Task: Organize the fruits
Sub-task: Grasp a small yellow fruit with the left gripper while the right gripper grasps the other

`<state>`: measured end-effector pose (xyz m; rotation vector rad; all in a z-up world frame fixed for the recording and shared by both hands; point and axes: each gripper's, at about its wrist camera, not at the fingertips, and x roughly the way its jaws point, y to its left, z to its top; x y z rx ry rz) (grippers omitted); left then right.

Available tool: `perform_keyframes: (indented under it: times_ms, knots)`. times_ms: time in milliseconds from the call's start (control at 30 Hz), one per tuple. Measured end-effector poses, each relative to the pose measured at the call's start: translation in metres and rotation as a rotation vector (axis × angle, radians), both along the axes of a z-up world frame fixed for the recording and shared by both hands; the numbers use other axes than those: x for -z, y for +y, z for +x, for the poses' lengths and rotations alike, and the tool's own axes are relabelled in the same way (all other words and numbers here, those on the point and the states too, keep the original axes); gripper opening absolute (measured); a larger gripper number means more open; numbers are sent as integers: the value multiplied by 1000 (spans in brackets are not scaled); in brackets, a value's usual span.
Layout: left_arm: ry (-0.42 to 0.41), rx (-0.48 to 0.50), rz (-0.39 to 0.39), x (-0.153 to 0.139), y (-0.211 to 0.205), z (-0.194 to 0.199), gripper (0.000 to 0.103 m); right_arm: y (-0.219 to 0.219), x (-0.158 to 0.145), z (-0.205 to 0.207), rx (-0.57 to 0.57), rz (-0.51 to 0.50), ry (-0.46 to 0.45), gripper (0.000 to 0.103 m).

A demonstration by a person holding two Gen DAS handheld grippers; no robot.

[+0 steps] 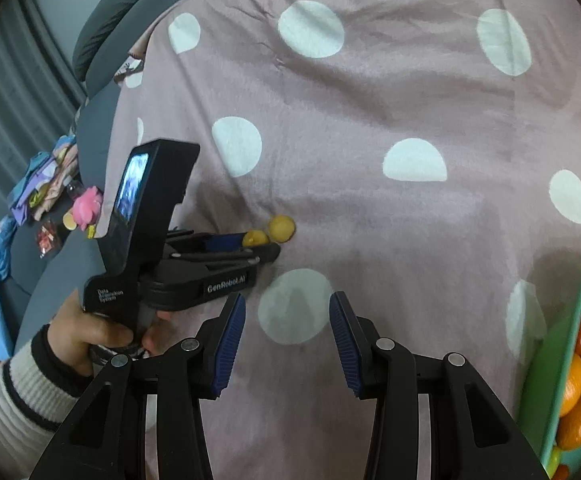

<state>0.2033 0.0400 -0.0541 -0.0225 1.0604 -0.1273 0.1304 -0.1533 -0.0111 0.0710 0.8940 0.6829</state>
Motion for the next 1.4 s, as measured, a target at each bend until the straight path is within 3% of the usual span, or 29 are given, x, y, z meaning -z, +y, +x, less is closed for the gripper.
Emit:
perform_keyframes:
  times_ms: [100, 267, 400, 567, 900, 967, 1033, 1200, 1400]
  knots:
    - [-10, 14, -7, -1, 7, 5, 26, 8, 3, 8, -10, -10, 14, 44]
    - [-56, 25, 5, -8, 1, -21, 26, 29, 12, 26, -41, -26, 38, 44]
    - [-155, 1, 12, -31, 17, -47, 26, 45, 20, 44, -35, -46, 58, 44]
    - [-221, -28, 41, -49, 32, -60, 26, 70, 35, 64, -38, -82, 69, 44]
    - [-204, -64, 12, -41, 43, -67, 26, 115, 47, 81, -24, -178, 5, 43]
    - [-196, -67, 5, -39, 45, -68, 26, 117, 47, 78, -8, -212, -23, 32]
    - [-190, -73, 0, -37, 44, -67, 26, 121, 45, 76, -10, -221, -40, 29]
    - [-191, -74, -4, -39, 42, -71, 26, 113, 36, 74, 1, -207, -29, 28]
    - [-189, -81, -20, -47, 40, -92, 26, 92, 10, 44, -2, -191, -66, 28]
